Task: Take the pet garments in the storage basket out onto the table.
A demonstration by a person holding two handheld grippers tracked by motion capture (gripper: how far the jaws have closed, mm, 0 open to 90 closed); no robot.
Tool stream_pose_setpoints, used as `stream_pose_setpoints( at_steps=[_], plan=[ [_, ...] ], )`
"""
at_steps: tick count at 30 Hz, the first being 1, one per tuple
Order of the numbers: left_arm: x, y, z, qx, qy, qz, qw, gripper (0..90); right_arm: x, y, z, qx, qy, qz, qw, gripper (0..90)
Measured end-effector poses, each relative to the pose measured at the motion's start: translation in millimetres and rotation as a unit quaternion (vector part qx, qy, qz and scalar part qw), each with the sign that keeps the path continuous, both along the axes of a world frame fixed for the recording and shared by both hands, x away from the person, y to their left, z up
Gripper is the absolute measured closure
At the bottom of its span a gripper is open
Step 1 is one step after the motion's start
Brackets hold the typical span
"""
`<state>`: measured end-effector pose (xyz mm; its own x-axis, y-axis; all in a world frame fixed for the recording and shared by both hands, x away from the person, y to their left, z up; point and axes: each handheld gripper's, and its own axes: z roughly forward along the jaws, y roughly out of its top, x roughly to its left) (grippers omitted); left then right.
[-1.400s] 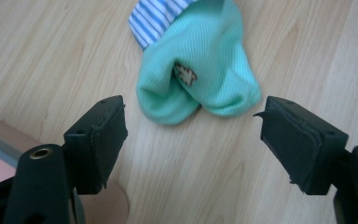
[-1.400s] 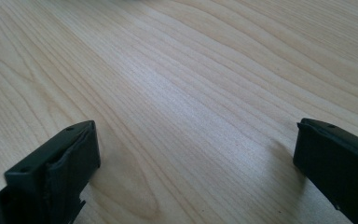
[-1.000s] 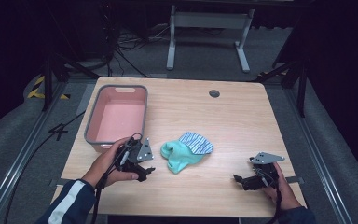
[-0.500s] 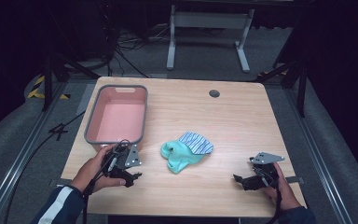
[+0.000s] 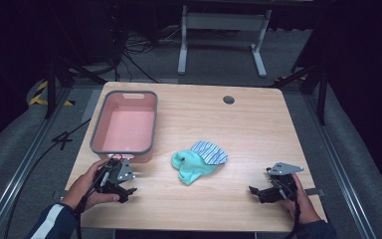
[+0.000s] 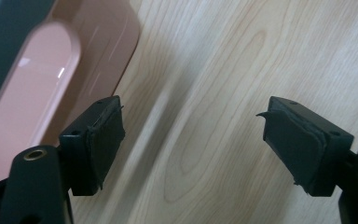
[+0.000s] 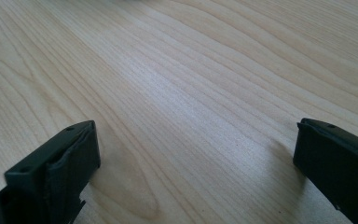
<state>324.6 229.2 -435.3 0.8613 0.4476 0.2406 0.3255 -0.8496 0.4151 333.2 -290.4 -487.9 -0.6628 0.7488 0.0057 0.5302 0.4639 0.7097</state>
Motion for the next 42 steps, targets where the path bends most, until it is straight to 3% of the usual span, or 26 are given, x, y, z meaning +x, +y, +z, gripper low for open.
stream_pose_setpoints(
  at_steps=[5, 6, 13, 18, 20, 22, 26, 31, 42],
  plan=[
    [0.2, 12.8, -5.3, -0.01, 0.003, 0.011, 0.9999, 19.2, 0.0, 0.0, 0.0, 0.0, 0.0, 0.0, 1.0, 0.6],
    [0.5, 20.5, -7.9, -0.027, 0.007, 0.018, 0.9994, 19.1, 0.0, 0.0, 0.0, 0.0, 0.0, 0.0, 1.0, 0.6],
    [-2.5, 39.9, -17.3, -0.052, 0.012, 0.045, 0.9976, 18.0, 0.0, 0.0, 0.0, 0.0, 0.0, 0.0, 1.0, 0.6],
    [-3.2, 55.6, -29.2, -0.103, 0.032, 0.066, 0.992, 17.9, 0.0, 0.0, 0.0, 0.0, 0.0, 0.0, 1.0, 0.6],
    [-2.2, 63.2, -32.7, -0.126, 0.042, 0.072, 0.9885, 16.1, 0.0, 0.0, 0.0, 0.0, 0.0, 0.0, 1.0, 0.6],
    [-1.2, 71.8, -37.3, -0.155, 0.053, 0.082, 0.9831, 15.7, 0.0, 0.0, 0.0, 0.0, 0.0, 0.0, 1.0, 0.6],
    [-6.1, 83.9, -46.4, -0.198, 0.022, 0.077, 0.9768, 15.0, 0.0, 0.0, 0.0, 0.0, 0.0, 0.0, 1.0, 0.6],
    [-8.3, 83.7, -47.2, -0.203, 0.019, 0.087, 0.9752, 14.3, -0.1, 0.0, -0.1, 0.001, 0.0, 0.0, 1.0, 0.6],
    [-8.9, 83.3, -46.8, -0.199, 0.017, 0.092, 0.9756, 13.9, 0.0, 0.0, 0.0, 0.001, 0.0, 0.0, 1.0, 0.6]
  ],
)
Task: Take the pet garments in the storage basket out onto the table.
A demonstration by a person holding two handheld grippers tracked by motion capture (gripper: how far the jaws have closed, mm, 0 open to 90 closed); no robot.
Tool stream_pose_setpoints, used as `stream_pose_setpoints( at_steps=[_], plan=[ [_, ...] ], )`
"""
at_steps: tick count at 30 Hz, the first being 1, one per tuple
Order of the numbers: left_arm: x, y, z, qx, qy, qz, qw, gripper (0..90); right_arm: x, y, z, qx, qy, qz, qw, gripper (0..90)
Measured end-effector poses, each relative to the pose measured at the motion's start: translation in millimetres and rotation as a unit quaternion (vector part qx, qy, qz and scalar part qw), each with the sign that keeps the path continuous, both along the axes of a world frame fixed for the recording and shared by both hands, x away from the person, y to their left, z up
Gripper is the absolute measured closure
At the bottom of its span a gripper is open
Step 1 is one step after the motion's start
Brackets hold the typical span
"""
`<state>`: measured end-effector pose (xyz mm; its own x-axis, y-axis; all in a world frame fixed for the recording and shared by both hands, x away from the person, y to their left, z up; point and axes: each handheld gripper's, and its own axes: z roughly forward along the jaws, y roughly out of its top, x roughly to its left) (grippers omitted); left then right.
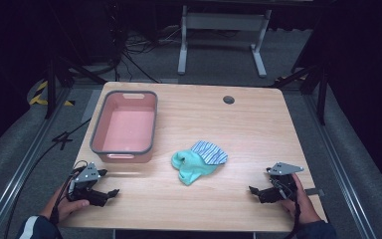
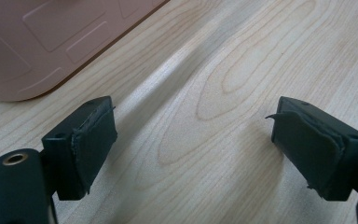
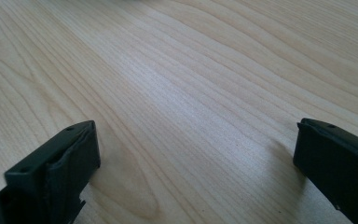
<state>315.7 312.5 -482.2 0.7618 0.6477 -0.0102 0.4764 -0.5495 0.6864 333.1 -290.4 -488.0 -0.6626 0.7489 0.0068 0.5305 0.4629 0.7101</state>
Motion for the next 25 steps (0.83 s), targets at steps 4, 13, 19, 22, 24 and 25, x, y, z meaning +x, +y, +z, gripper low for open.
stream_pose_setpoints(
  at_steps=[4, 13, 19, 22, 24, 25],
  plan=[
    [0.0, -0.1, 0.0, 0.0, 0.0, 0.0, 1.0, 13.8, 0.0, 0.0, 0.0, 0.0, 0.0, 0.0, 1.0, 0.6],
    [1.6, -0.9, -0.3, 0.001, 0.002, 0.001, 1.0, 11.8, 0.0, 0.0, 0.0, 0.0, 0.0, 0.0, 1.0, 0.6],
    [2.2, -1.4, -0.2, 0.002, 0.006, 0.002, 1.0, 10.7, 0.0, 0.0, 0.0, 0.0, 0.0, 0.0, 1.0, 0.6],
    [3.3, -2.2, -0.7, 0.003, 0.003, 0.004, 1.0, 9.0, 0.0, 0.0, 0.0, 0.0, 0.0, 0.0, 1.0, 0.6],
    [3.6, -2.6, -0.9, 0.003, 0.005, 0.008, 0.9999, 7.9, 0.0, 0.0, 0.0, 0.0, 0.0, 0.0, 1.0, 0.6],
    [3.6, -2.7, -0.9, 0.003, 0.004, 0.009, 0.9999, 7.6, 0.0, 0.0, 0.0, 0.0, 0.0, 0.0, 1.0, 0.6]
  ],
)
